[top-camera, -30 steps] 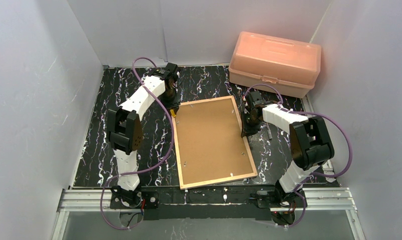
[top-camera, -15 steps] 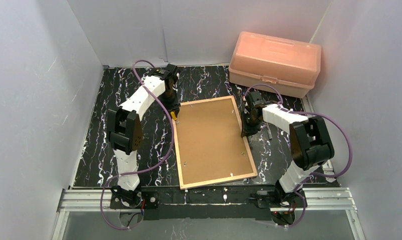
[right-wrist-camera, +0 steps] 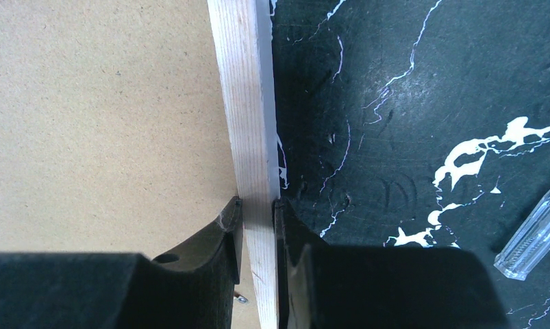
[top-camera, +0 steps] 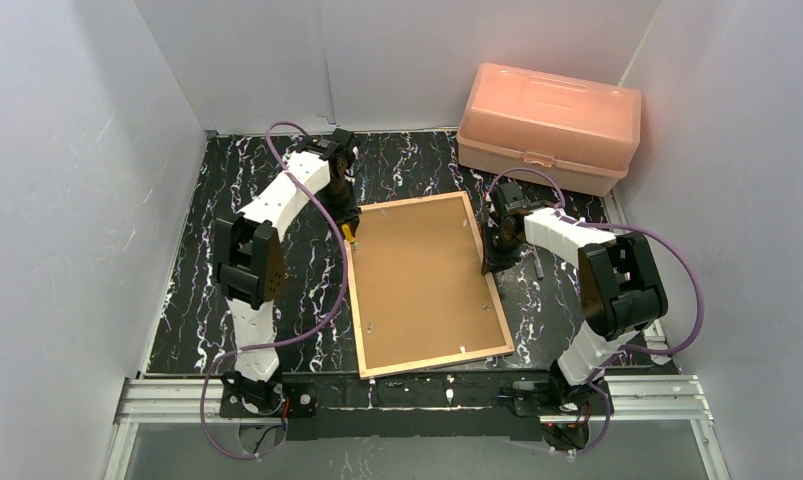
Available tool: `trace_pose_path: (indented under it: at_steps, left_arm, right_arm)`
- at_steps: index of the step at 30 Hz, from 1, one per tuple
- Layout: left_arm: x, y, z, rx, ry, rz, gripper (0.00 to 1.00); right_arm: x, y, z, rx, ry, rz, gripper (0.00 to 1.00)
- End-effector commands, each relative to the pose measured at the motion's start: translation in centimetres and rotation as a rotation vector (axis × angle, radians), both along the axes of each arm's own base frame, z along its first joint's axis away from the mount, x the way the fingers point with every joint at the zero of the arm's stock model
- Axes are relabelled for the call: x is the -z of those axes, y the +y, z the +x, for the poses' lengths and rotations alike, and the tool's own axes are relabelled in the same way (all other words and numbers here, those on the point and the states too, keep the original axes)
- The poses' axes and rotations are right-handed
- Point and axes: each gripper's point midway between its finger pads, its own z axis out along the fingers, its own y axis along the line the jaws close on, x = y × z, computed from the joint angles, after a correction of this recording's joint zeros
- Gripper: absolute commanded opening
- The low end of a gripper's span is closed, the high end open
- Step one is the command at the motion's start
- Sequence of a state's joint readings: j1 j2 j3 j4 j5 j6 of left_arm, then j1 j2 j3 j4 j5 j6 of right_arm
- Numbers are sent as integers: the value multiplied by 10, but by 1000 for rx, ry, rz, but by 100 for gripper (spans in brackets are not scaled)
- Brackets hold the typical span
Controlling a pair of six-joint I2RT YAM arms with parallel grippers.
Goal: Take the photo out of the frame
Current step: Release the photo frame item from the photo frame.
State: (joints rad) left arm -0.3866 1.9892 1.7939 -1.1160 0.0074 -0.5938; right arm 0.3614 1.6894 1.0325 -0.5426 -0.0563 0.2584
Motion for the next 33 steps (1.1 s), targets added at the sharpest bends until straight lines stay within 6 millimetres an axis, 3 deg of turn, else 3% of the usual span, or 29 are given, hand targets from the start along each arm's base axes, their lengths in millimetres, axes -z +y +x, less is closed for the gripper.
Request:
trace_pose_path:
  at_steps: [1,13,18,27,29,33]
  left_arm:
    - [-4,-1,-4,15,18,-2,0]
    - [-10,-18,5,38,-9,-86,0]
    - [-14,-13,4,40,-16,-69,0]
    - [-43,-2,-19,61,-26,-63,0]
    - [-46,-2,-26,67,-18,-80,0]
    - [-47,-7,-41,86,7,-133,0]
  right_arm:
    - [6,-1,-5,-5,29,-20,15]
    - [4,1,-4,-7,27,-13,15]
    - [2,0,-2,-7,18,-21,17]
    - [-13,-3,4,3,-18,-37,41]
    - [-14,-4,4,6,-20,-38,55]
    - [-15,-5,1,8,-17,-41,65]
